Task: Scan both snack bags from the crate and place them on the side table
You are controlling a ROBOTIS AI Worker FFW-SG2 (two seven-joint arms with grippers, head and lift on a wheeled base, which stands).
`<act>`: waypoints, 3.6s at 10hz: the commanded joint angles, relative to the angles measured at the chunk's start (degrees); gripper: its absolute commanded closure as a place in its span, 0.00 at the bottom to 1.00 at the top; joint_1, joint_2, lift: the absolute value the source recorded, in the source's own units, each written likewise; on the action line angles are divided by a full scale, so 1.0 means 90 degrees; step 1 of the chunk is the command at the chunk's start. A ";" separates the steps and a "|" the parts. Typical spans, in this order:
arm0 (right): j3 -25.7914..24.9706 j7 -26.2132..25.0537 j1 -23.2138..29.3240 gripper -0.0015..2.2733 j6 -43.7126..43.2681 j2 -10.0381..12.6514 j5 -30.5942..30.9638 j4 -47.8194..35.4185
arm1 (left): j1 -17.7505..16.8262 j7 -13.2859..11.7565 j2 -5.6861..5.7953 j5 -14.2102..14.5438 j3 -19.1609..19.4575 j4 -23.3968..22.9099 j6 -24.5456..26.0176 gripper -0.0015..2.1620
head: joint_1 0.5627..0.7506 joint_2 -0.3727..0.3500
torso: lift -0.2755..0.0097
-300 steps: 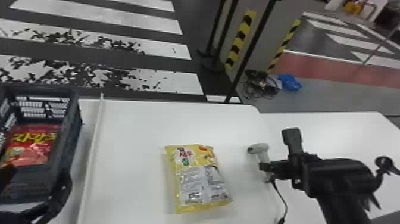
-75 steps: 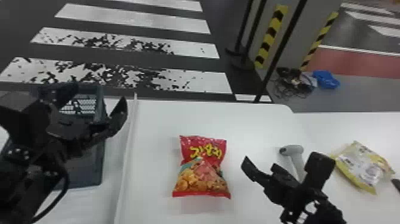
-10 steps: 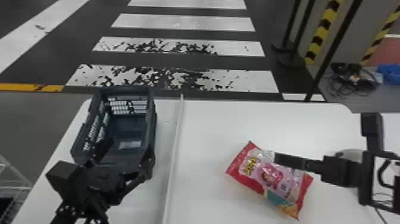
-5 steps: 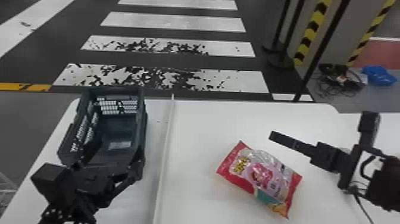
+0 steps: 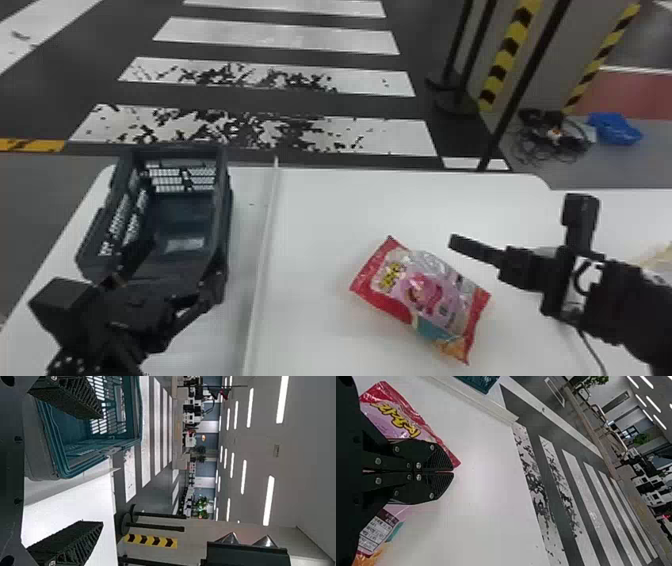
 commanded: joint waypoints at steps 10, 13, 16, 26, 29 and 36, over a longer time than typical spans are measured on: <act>0.0544 0.0869 0.0855 0.99 0.2355 -0.0094 -0.0813 -0.1687 | -0.0029 0.0000 0.0000 -0.0013 -0.0029 0.0025 0.0000 0.02 | 0.70 0.51 | 0.63; 0.1237 0.0937 0.0670 0.99 0.2453 -0.0055 -0.0706 -0.1628 | -0.0059 0.0000 0.0000 -0.0013 -0.0058 0.0035 0.0000 0.02 | 0.70 0.61 | 0.63; 0.1940 0.0908 0.0279 0.99 0.2277 0.0062 -0.0442 -0.0974 | -0.0059 0.0000 0.0000 -0.0013 -0.0048 0.0054 0.0000 0.02 | 0.70 0.69 | 0.63; 0.2897 0.0703 -0.0698 0.99 0.1125 0.0463 0.0837 0.0403 | -0.0059 0.0000 -0.0019 -0.0023 -0.0038 0.0083 0.0000 0.02 | 0.70 0.76 | 0.63; 0.2995 0.0595 -0.0951 0.99 0.0891 0.0473 0.1169 0.0725 | -0.0059 0.0000 -0.0010 -0.0013 -0.0038 0.0083 0.0000 0.02 | 0.70 0.75 | 0.63; 0.3034 0.0341 -0.1137 0.99 0.0051 0.0463 0.1706 0.1223 | -0.0059 0.0000 -0.0010 -0.0013 -0.0038 0.0083 0.0020 0.02 | 0.70 0.69 | 0.63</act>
